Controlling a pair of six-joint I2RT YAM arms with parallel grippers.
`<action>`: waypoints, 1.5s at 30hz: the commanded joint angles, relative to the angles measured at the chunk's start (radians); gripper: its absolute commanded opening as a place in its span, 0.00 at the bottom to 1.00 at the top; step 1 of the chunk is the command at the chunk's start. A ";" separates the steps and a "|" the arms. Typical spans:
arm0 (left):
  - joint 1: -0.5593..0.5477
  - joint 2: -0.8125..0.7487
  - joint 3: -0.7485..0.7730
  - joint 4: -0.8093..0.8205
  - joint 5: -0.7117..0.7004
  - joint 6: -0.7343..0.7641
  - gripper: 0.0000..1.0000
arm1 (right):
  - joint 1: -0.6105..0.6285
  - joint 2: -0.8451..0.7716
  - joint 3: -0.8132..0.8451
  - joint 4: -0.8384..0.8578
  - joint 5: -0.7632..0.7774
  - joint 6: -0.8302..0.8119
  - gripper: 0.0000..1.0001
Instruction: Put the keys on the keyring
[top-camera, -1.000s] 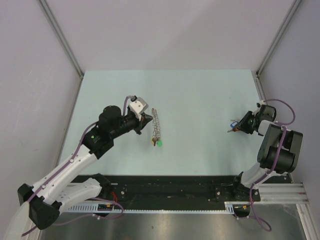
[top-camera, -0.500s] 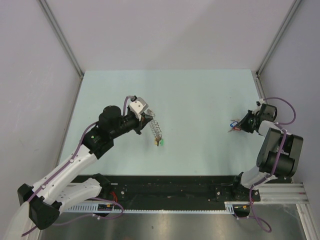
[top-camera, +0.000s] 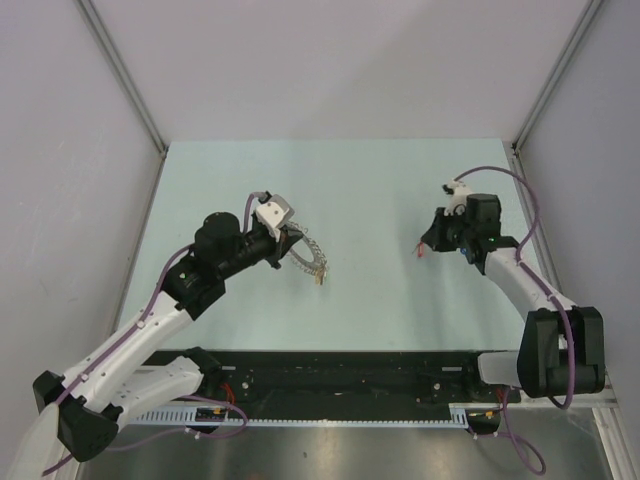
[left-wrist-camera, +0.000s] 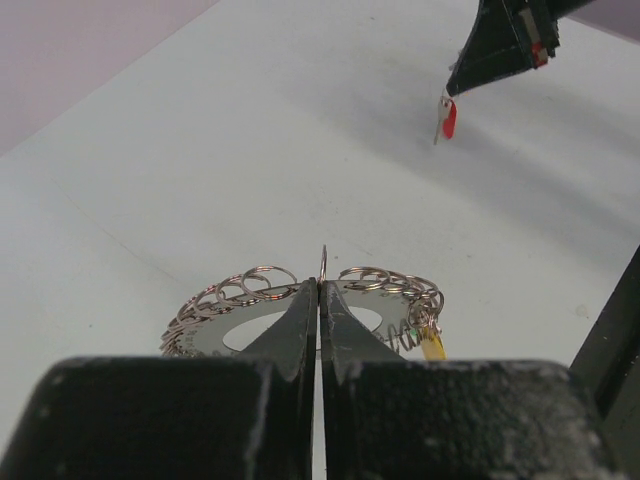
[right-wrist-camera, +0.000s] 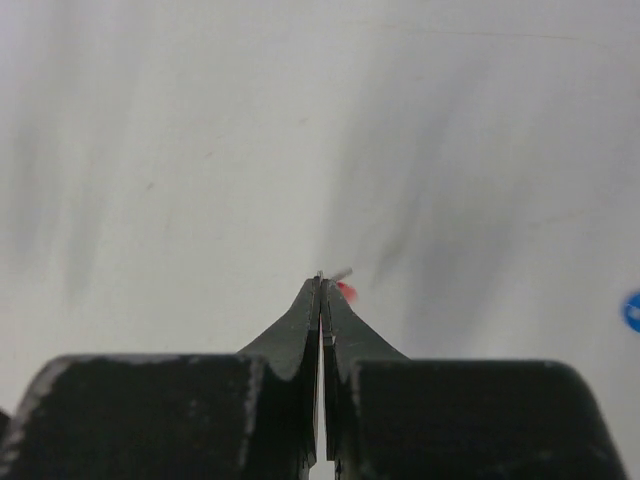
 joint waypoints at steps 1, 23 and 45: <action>0.004 -0.026 0.044 0.041 -0.045 0.027 0.00 | 0.132 -0.036 0.033 -0.089 -0.032 -0.100 0.00; 0.004 -0.053 0.025 0.050 -0.264 0.047 0.00 | 0.592 0.245 0.261 -0.510 0.249 -0.258 0.00; 0.011 -0.076 0.009 0.076 -0.286 0.052 0.00 | 0.750 0.420 0.380 -0.386 0.318 -0.171 0.25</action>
